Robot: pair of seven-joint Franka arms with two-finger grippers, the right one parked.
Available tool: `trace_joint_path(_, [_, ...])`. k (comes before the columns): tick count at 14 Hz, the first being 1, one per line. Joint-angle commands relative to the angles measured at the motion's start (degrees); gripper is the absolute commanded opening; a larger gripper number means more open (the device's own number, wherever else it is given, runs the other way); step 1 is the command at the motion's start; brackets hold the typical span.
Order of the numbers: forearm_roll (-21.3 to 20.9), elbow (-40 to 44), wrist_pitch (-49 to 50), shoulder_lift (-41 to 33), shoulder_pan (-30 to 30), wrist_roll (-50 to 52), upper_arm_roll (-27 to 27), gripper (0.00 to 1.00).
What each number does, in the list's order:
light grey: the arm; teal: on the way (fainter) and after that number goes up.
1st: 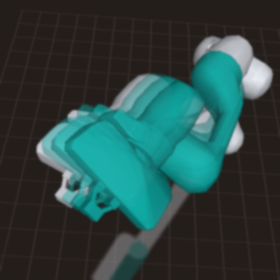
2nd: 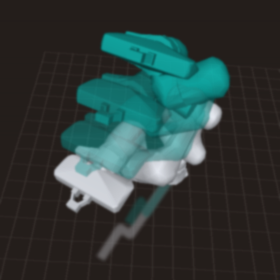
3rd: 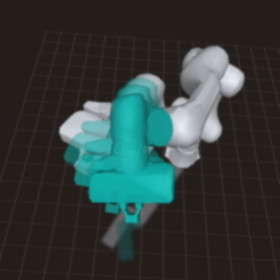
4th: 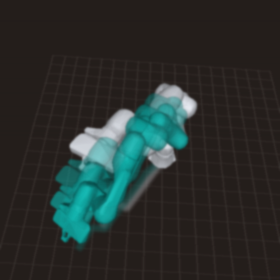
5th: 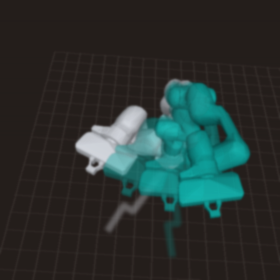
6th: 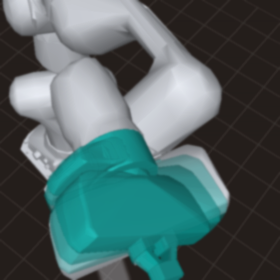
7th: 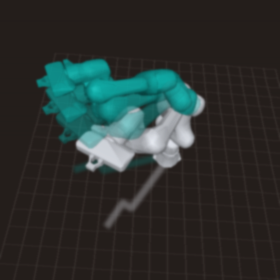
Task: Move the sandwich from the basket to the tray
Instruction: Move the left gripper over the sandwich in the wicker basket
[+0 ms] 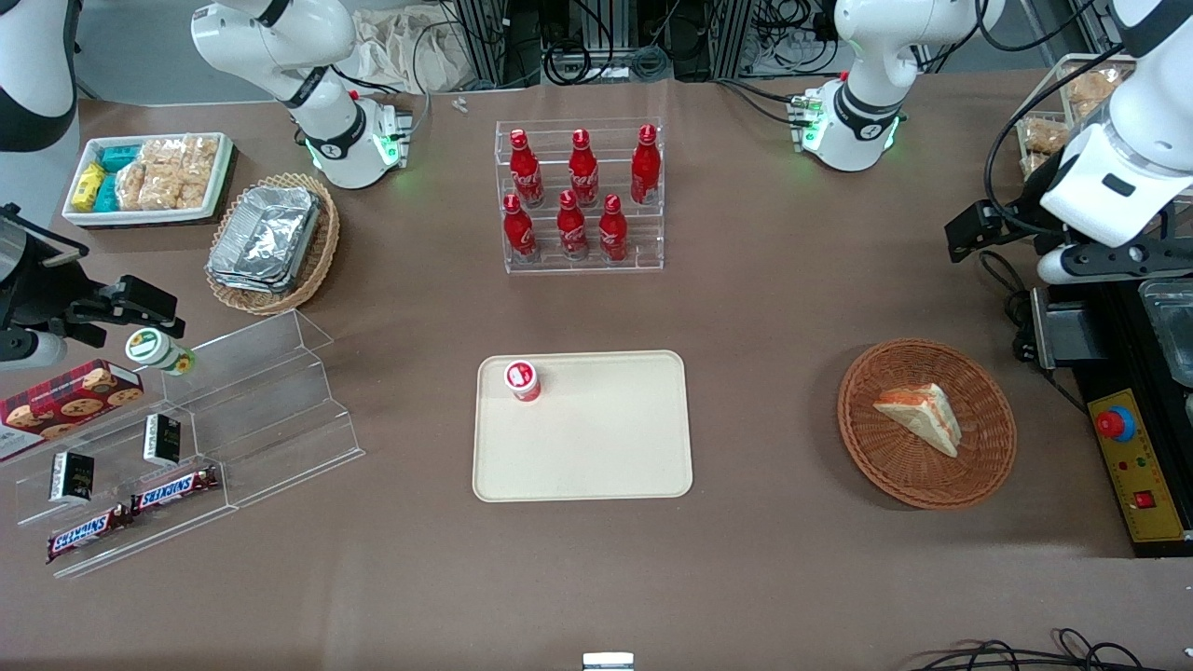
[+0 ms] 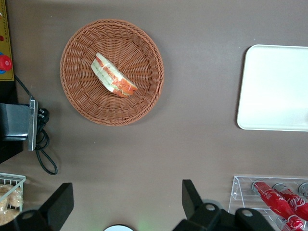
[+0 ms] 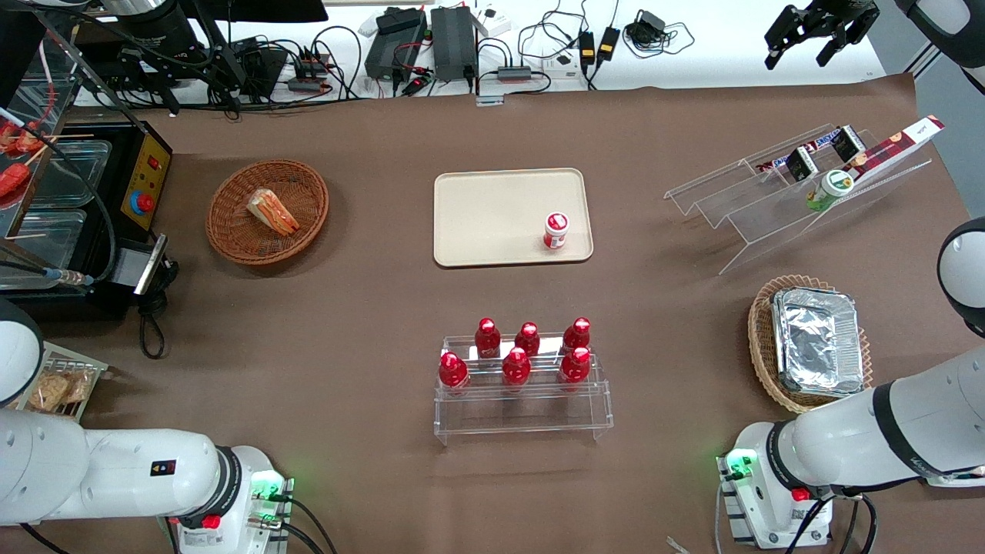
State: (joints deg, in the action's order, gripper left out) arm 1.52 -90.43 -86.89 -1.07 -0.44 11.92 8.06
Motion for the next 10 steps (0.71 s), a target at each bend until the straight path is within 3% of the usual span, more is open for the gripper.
trace_joint_path(1, [-1.08,1.49,0.67,0.63,-0.18,-0.23,0.21,1.0])
trace_joint_path(5, [-1.08,1.66,0.84,0.98,-0.18,0.91,0.03,1.0])
trace_joint_path(10, [-1.17,1.66,-0.73,5.89,1.66,18.89,-1.19,1.0])
